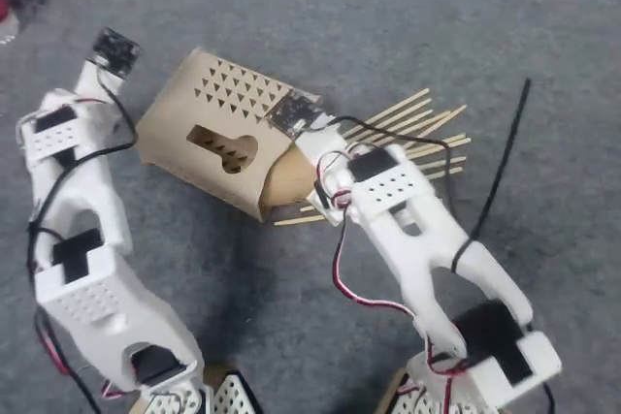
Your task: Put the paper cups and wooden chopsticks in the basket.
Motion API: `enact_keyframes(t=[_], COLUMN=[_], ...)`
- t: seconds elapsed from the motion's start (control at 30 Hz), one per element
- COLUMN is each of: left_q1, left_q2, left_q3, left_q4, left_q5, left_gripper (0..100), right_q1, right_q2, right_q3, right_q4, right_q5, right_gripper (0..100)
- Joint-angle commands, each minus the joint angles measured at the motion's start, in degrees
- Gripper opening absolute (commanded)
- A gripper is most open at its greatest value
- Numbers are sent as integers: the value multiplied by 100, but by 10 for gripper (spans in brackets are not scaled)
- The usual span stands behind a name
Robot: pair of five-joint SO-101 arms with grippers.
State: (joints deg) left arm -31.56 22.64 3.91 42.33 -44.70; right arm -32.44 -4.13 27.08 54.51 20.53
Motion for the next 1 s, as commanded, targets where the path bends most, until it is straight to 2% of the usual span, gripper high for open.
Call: enact_keyframes(t=[0.0,0.1,0.4,0.6,0.7,0.8,0.97], left_q1=[167,316,1046,976,774,457,290], left_q2=[-62,-141,-1064,-1609,-1705,-1679,-1213], left_q3=[-31,-57,-22,-22,-22,-13,31], left_q4=[844,1327,3095,3270,2655,1459,-686], left_q5=[-642,-730,-756,-765,-765,-712,475], left_gripper=[45,10,13,13,13,15,16], right_q1=[-224,-382,-927,-1007,-1007,-1015,-1262], right_q2=[75,92,92,92,101,92,101], right_q3=[-79,-88,-721,-1178,-1169,-1178,-1204], right_q4=[-251,-347,110,523,505,505,488], right_q5=[44,44,44,44,44,44,62], right_gripper=[118,117,118,119,119,119,119])
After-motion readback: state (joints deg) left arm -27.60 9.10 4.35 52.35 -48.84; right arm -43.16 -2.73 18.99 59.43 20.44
